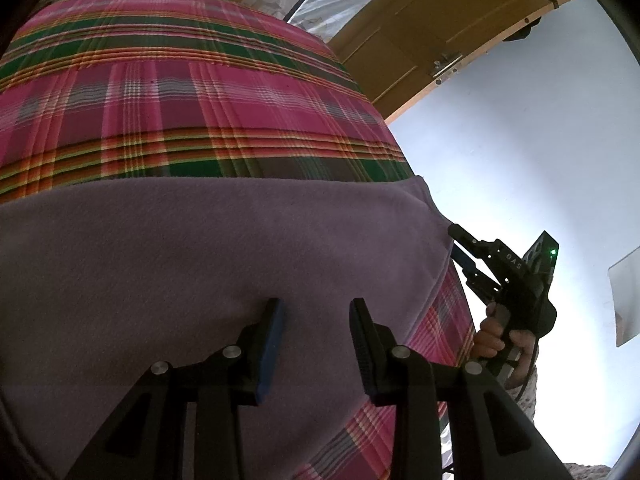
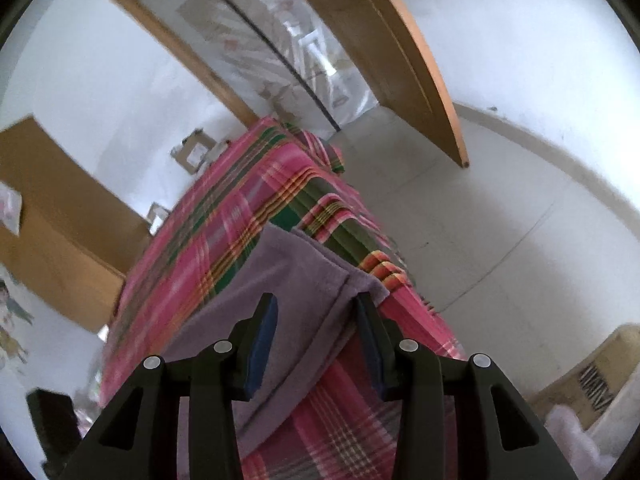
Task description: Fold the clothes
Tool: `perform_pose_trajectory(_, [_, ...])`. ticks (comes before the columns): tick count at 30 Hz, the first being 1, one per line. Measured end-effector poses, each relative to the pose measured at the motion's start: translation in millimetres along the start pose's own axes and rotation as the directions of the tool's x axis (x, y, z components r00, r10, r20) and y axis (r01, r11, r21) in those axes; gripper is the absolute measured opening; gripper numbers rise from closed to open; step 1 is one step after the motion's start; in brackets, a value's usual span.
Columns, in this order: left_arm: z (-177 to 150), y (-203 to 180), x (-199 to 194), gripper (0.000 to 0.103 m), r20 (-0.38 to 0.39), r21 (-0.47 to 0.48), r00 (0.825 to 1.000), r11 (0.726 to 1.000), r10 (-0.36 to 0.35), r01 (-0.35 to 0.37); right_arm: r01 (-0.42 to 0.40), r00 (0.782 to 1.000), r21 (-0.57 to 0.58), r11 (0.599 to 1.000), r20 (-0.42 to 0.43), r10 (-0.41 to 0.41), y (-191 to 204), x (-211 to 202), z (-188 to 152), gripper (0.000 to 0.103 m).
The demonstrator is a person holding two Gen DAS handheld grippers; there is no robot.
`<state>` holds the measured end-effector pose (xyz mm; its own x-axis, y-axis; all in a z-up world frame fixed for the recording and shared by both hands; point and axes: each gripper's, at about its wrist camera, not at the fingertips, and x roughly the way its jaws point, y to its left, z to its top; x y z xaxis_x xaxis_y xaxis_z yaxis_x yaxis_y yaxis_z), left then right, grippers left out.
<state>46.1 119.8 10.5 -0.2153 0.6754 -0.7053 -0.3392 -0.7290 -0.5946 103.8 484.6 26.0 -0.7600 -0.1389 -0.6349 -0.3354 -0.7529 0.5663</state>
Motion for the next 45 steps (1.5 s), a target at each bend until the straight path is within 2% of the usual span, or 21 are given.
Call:
perform_pose_trajectory(2, [0,0,0,0.035,0.001,0.002,1.000,1.000,0.003,-0.003,0.013,1.000,0.007,1.000,0.003,-0.013,-1,0,1,0.030])
perform_pose_trajectory(3, [0,-1,-1,0.035,0.001,0.002,1.000,1.000,0.005,-0.005,0.039,0.999,0.007,0.999,0.000,-0.039,-1,2,1,0.018])
perform_pose_trajectory(4, [0,0,-1,0.035,0.000,0.002,1.000,1.000,0.006,-0.006,0.056,0.998,0.009,0.998,-0.002,-0.056,-2,2,1,0.012])
perform_pose_trajectory(9, [0,-2,0,0.035,0.001,0.000,1.000,1.000,0.010,-0.010,0.028,0.999,0.005,1.000,0.018,-0.029,-3,-6,-2,0.007])
perform_pose_trajectory(12, [1,-2,1,0.035,0.002,-0.002,1.000,1.000,0.010,-0.010,0.021,0.999,-0.014,1.000,0.045,-0.020,0,-15,-5,0.007])
perform_pose_trajectory(15, [1,-3,3,0.035,0.002,-0.001,1.000,1.000,0.013,-0.013,0.029,0.999,-0.020,0.999,0.037,-0.028,-1,-13,-5,0.008])
perform_pose_trajectory(22, [2,-4,4,0.035,0.000,-0.003,1.000,1.000,0.012,-0.012,0.036,0.999,-0.017,0.999,0.013,-0.036,-2,-3,-2,0.022])
perform_pose_trajectory(26, [3,-6,7,0.035,-0.010,0.001,1.000,1.000,0.000,0.000,0.060,0.998,-0.045,0.997,0.010,-0.059,2,0,1,0.022])
perform_pose_trajectory(30, [3,-11,10,0.035,-0.020,0.013,1.000,1.000,-0.005,0.005,0.068,0.997,-0.014,0.998,0.028,-0.067,-1,-6,2,0.023])
perform_pose_trajectory(33, [3,-14,12,0.035,-0.026,0.018,1.000,1.000,-0.008,0.008,0.100,0.994,-0.038,0.994,0.047,-0.099,2,-8,4,0.033])
perform_pose_trajectory(39, [3,-17,16,0.035,-0.029,0.016,0.999,1.000,-0.012,0.013,0.064,0.998,0.012,0.998,0.016,-0.064,-6,-1,10,0.034])
perform_pose_trajectory(44, [3,-19,18,0.035,-0.028,0.023,1.000,1.000,-0.007,0.007,0.135,0.991,-0.056,0.989,0.030,-0.133,5,3,7,0.034])
perform_pose_trajectory(45, [2,-20,17,0.035,-0.028,0.023,1.000,1.000,-0.006,0.007,0.154,0.988,-0.076,0.985,0.035,-0.151,8,3,6,0.031])
